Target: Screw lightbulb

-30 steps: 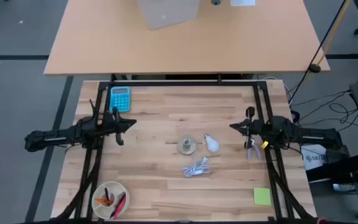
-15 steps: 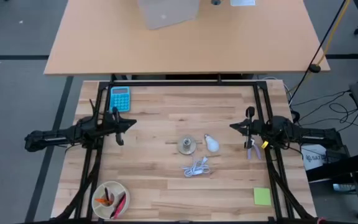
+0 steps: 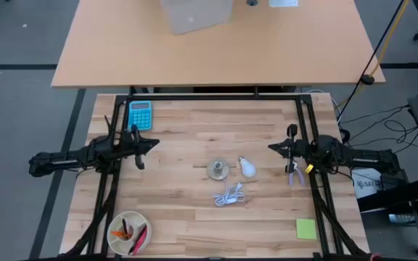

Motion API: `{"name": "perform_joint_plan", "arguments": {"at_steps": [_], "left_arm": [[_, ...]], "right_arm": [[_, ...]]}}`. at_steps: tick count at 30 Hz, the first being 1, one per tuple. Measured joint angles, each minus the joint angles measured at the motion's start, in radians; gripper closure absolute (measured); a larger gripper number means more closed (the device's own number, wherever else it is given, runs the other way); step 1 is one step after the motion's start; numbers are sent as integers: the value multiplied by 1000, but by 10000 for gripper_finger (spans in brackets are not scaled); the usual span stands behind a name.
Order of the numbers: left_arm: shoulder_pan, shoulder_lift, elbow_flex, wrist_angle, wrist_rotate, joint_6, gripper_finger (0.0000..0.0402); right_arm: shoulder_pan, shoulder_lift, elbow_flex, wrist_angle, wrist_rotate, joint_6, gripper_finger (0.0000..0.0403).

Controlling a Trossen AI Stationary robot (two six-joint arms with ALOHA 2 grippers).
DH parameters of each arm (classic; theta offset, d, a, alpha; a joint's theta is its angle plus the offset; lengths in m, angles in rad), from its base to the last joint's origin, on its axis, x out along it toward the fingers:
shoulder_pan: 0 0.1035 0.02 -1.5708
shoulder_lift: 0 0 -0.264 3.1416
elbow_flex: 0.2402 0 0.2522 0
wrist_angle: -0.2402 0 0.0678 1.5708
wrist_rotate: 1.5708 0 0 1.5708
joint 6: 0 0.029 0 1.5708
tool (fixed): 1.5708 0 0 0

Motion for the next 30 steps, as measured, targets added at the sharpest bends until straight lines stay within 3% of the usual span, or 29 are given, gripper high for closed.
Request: {"name": "perform_joint_plan", "arguments": {"at_steps": [30], "left_arm": [[0, 0, 0, 0, 0, 0, 401]], "right_arm": [[0, 0, -1, 20, -1, -17, 401]]}}
